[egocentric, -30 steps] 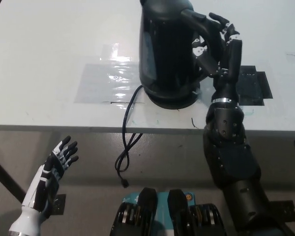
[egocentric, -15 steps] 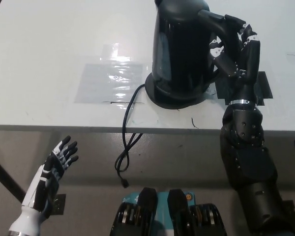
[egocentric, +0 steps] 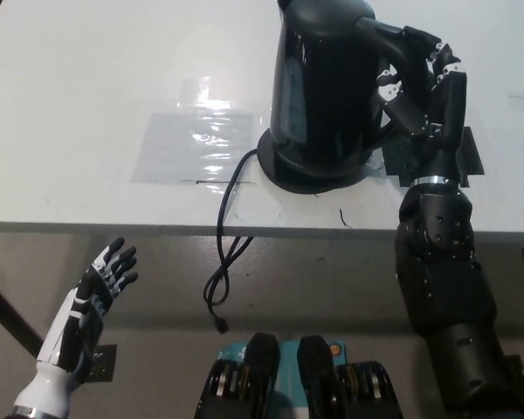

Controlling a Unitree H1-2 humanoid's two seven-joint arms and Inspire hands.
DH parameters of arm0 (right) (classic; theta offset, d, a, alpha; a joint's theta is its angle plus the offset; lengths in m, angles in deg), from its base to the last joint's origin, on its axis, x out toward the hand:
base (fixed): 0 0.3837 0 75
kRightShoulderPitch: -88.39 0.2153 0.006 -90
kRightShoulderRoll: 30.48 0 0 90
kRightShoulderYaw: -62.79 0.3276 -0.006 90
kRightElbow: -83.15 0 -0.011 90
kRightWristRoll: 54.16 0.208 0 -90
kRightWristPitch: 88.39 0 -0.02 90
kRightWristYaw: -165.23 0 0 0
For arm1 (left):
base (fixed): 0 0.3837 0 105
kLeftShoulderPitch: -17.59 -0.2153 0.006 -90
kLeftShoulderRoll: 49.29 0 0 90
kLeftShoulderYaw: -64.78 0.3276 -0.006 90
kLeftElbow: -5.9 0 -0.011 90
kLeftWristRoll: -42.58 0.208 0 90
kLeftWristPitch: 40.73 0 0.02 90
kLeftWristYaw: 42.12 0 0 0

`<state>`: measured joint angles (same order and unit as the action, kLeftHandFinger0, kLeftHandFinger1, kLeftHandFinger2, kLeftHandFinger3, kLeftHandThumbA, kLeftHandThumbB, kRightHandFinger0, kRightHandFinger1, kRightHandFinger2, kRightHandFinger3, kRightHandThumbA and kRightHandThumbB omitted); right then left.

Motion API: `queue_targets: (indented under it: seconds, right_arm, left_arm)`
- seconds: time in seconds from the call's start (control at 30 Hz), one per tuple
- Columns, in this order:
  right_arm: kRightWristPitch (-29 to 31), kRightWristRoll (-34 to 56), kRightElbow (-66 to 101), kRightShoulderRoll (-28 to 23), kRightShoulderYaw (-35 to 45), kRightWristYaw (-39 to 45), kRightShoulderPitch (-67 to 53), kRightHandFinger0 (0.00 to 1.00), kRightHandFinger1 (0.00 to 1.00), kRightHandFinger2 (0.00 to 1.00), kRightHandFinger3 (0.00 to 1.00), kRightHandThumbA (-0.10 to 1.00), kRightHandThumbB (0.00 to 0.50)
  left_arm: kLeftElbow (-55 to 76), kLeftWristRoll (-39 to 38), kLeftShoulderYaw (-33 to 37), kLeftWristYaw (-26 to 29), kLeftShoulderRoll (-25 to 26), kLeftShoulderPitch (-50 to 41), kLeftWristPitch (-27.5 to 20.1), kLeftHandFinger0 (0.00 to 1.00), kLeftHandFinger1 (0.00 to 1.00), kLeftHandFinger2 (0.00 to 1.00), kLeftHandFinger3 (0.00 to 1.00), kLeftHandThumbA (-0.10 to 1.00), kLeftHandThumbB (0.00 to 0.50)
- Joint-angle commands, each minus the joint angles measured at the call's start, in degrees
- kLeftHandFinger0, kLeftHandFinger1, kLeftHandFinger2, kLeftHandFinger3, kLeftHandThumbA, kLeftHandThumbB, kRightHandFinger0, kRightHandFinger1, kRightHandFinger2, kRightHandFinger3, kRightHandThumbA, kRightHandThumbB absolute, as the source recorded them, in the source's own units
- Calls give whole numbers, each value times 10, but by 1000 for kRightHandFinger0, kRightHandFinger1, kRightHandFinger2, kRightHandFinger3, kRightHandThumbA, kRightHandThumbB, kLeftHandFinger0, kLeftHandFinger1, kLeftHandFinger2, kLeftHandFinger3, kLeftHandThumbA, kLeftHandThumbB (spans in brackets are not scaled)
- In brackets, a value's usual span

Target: A kettle and its base are kept separately on the desk infront of the robot and the robot uses its right hand to lift the kettle by its handle and places it on its base to align it correctly.

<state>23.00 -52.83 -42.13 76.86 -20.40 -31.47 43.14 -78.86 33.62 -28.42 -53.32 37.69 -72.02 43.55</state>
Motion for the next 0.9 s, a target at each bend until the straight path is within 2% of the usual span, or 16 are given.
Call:
queue_targets:
  seconds: [0.0, 0.1, 0.17, 0.33, 0.47, 0.6, 0.8, 0.87]
  right_arm:
    - [23, 9, 1, 16, -2, 6, 34, 0, 228, 558, 500, 388, 281]
    - [21, -24, -13, 23, -11, -20, 37, 0, 173, 469, 419, 462, 297]
    - [32, -26, -28, 27, -13, -22, 41, 0, 148, 437, 393, 442, 289]
    - [38, -9, -46, 37, -12, -9, 46, 0, 148, 439, 398, 425, 277]
    - [37, -17, -53, 40, -13, -16, 48, 0, 93, 389, 399, 461, 284]
    - [41, -18, -60, 41, -13, -17, 52, 0, 24, 334, 383, 461, 284]
    - [47, -21, -69, 40, -12, -23, 57, 0, 0, 281, 335, 474, 307]
    - [49, -15, -67, 39, -11, -16, 54, 0, 0, 290, 348, 465, 296]
  left_arm:
    - [15, -6, 0, -9, 10, 9, -8, 1000, 1000, 1000, 1000, 1000, 78]
    - [15, -4, 0, -8, 10, 10, -9, 1000, 1000, 1000, 1000, 1000, 72]
    - [15, -5, 0, -8, 10, 12, -8, 1000, 1000, 1000, 1000, 1000, 72]
    - [16, -9, -1, -9, 11, 16, -4, 1000, 1000, 1000, 1000, 1000, 74]
    - [19, -8, -1, -9, 11, 17, -3, 1000, 1000, 1000, 1000, 1000, 74]
    - [19, -9, -1, -10, 12, 19, -3, 1000, 1000, 1000, 1000, 1000, 53]
    - [19, -8, -1, -9, 14, 23, 1, 1000, 1000, 1000, 1000, 1000, 76]
    - [21, -8, -2, -7, 13, 22, 4, 1000, 1000, 1000, 1000, 1000, 74]
